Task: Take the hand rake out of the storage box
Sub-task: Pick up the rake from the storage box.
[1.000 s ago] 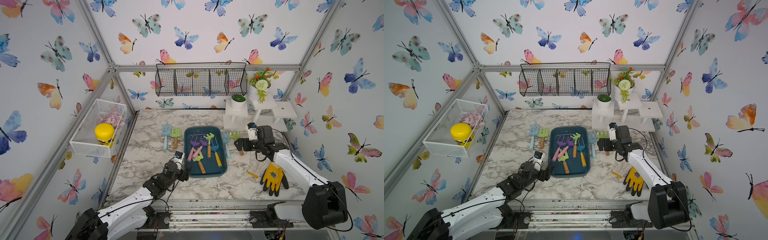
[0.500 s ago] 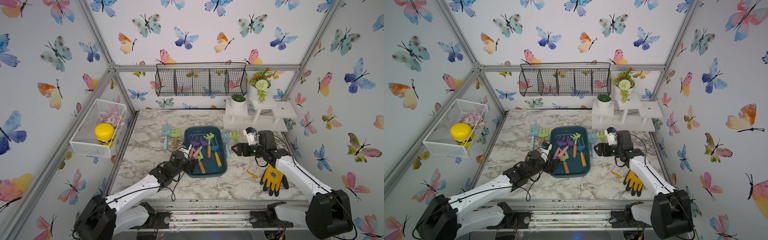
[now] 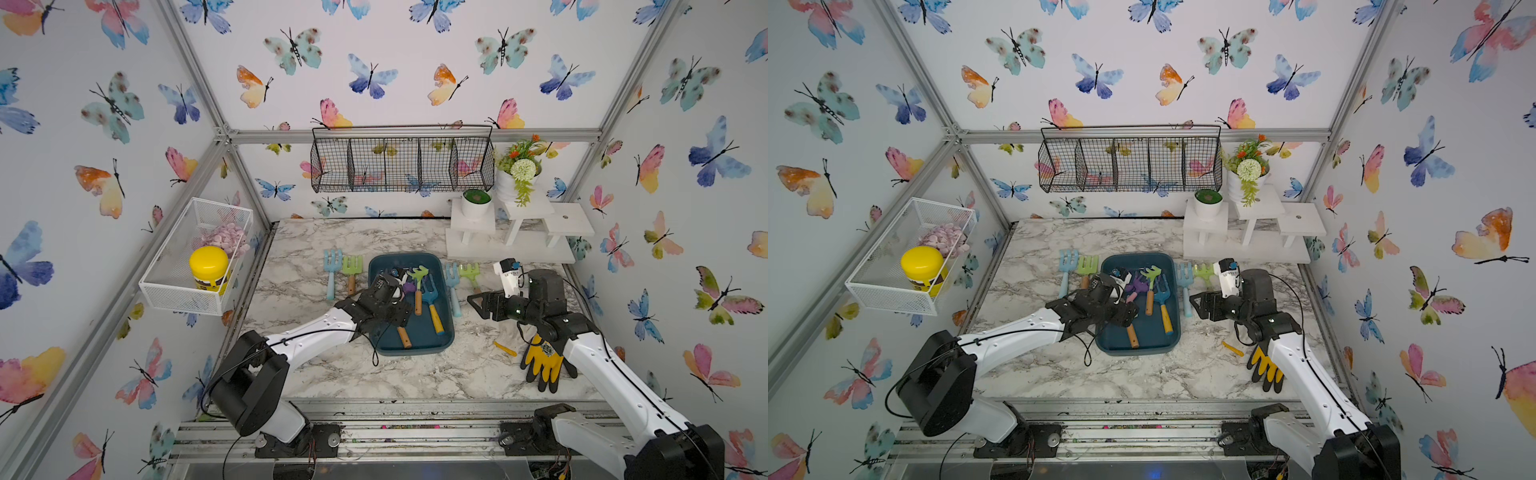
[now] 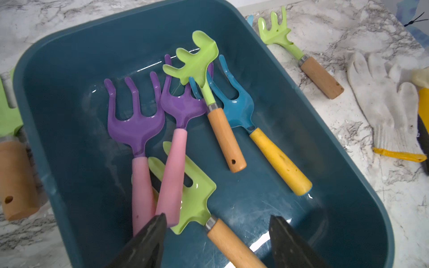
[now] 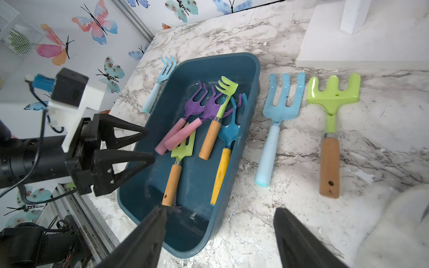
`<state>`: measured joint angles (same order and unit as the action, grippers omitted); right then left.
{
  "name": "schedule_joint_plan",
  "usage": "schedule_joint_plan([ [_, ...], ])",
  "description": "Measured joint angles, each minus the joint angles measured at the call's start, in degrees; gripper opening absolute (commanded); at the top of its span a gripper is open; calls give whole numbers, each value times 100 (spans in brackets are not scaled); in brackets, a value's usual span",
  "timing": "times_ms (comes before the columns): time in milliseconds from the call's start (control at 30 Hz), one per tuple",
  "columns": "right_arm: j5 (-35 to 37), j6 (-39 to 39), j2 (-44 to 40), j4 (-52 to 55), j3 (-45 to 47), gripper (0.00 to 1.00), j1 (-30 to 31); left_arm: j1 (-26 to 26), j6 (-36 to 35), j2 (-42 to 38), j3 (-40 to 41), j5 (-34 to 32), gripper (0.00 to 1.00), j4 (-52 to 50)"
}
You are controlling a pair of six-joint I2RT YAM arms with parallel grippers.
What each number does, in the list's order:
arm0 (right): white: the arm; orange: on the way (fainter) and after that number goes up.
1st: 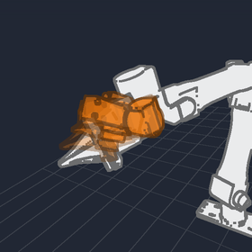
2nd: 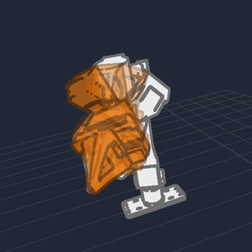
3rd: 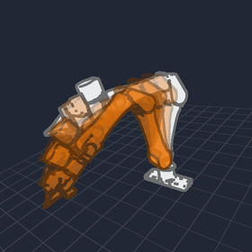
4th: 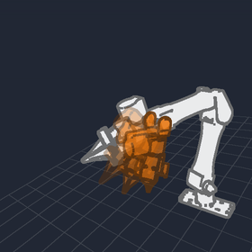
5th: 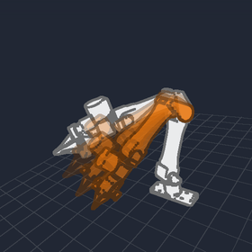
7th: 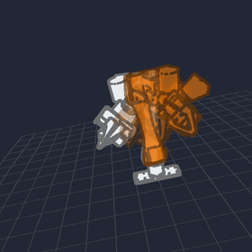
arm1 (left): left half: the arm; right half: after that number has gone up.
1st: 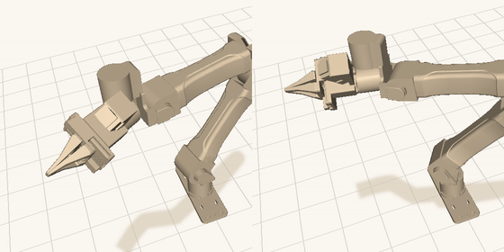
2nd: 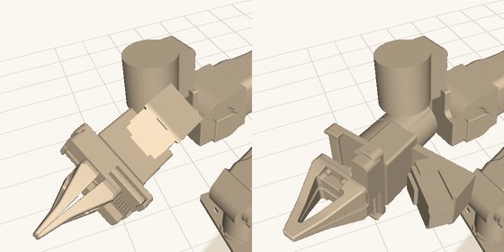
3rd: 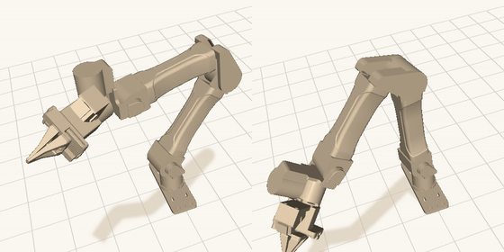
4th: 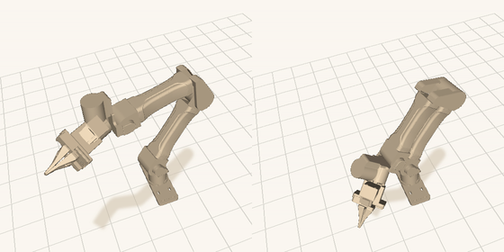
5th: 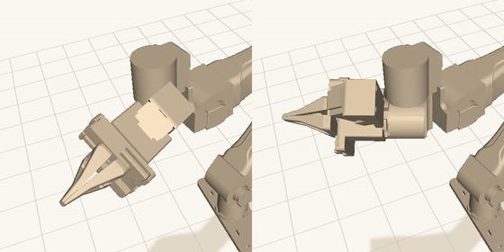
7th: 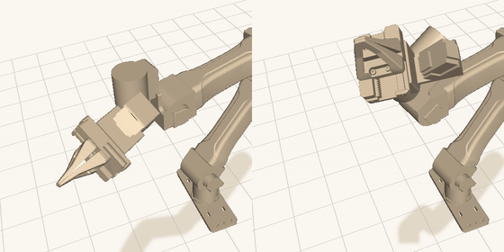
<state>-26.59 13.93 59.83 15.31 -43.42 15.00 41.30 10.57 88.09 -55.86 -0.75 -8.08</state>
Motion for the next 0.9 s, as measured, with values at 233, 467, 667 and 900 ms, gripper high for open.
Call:
schedule_joint_plan([
  [233,0,0,-302,74,109,78,4,-85,-33,848,-763,83,66,-597],
  [467,-87,9,-568,96,249,78,4,-188,-155,1287,-1266,85,65,-986],
  [667,-212,20,-573,94,352,78,4,-393,-343,1825,-1827,66,60,-1320],
  [900,-332,24,-575,94,356,78,7,-511,-590,2417,-2575,-7,58,-1794],
])
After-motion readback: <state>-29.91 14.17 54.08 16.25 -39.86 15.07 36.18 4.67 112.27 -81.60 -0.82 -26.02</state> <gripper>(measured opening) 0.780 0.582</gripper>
